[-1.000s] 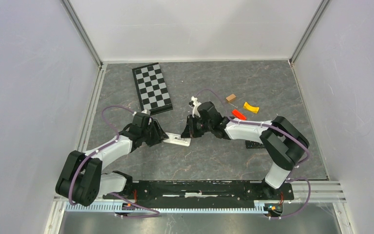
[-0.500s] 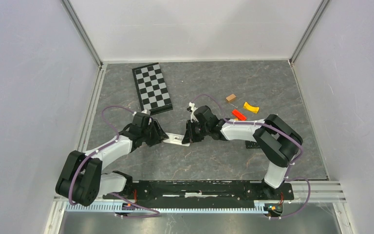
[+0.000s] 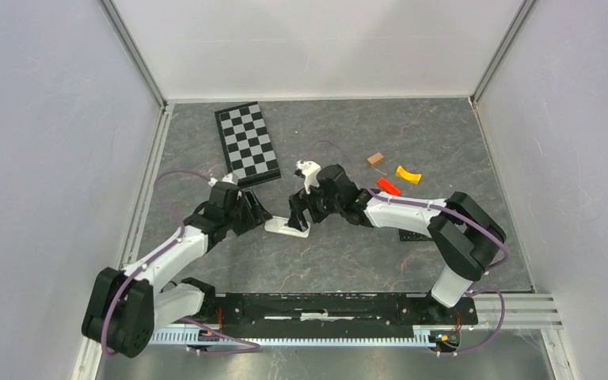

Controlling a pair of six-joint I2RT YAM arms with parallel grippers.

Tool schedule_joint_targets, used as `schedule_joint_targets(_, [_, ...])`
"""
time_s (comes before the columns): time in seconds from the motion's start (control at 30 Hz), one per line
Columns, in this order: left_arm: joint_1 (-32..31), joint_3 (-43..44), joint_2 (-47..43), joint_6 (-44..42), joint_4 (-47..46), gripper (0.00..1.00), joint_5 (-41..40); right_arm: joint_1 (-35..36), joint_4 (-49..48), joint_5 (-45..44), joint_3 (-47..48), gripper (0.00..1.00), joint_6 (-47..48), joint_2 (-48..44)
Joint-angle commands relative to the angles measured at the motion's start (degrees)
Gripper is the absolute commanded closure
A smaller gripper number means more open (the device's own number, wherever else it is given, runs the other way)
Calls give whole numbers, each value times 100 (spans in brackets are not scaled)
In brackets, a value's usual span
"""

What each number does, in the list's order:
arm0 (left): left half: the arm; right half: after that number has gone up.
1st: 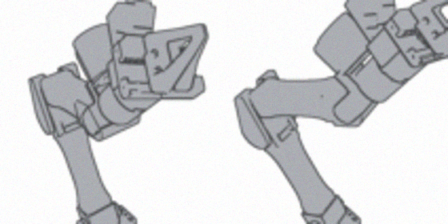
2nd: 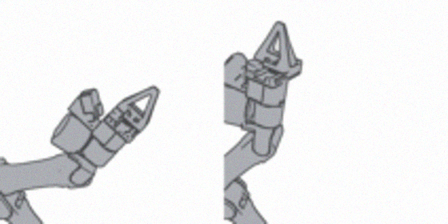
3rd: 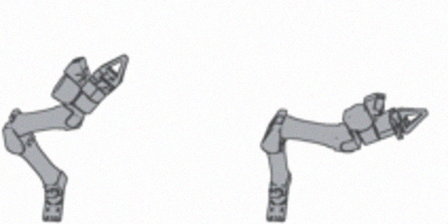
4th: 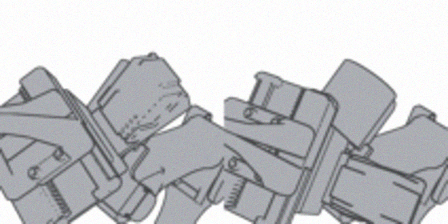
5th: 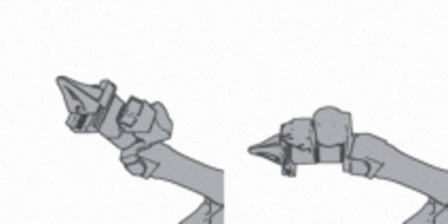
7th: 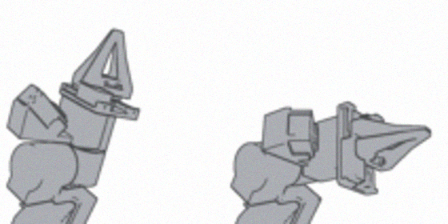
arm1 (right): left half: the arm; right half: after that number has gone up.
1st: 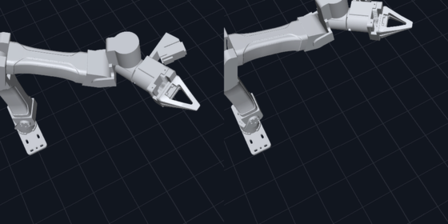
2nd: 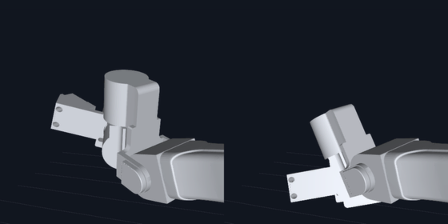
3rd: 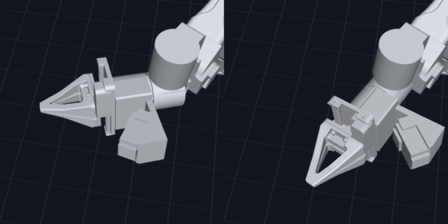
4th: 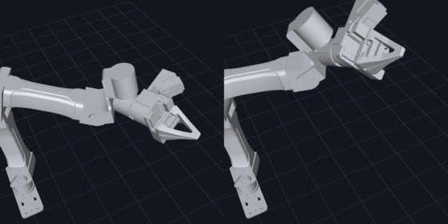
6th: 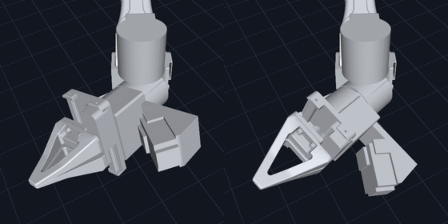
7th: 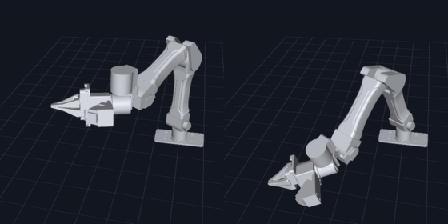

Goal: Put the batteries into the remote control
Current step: Load the battery cover into the remote control, then move the remote control to the center of the board.

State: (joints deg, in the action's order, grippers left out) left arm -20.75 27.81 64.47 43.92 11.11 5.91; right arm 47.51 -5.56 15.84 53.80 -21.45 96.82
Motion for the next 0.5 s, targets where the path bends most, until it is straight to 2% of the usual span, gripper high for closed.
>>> schedule_joint_targets(0.0, [-4,268,-648,-6,433,27,-728,285,663,-568,604,2,2411,90])
schedule_joint_targets(0.13, [16,335,-1394,81,965,13,-1513,548,1134,-767,1006,2,3276,416])
schedule_joint_targets(0.2, [10,414,-1752,127,1340,1,-1999,649,1347,-883,1225,2,3534,615])
schedule_joint_targets(0.37, [19,627,-2428,-120,1780,0,-2609,820,1804,-992,1736,2,3898,1172])
schedule_joint_targets(0.47, [23,814,-2609,-204,2048,0,-2781,848,1903,-1037,1939,9,3863,1421])
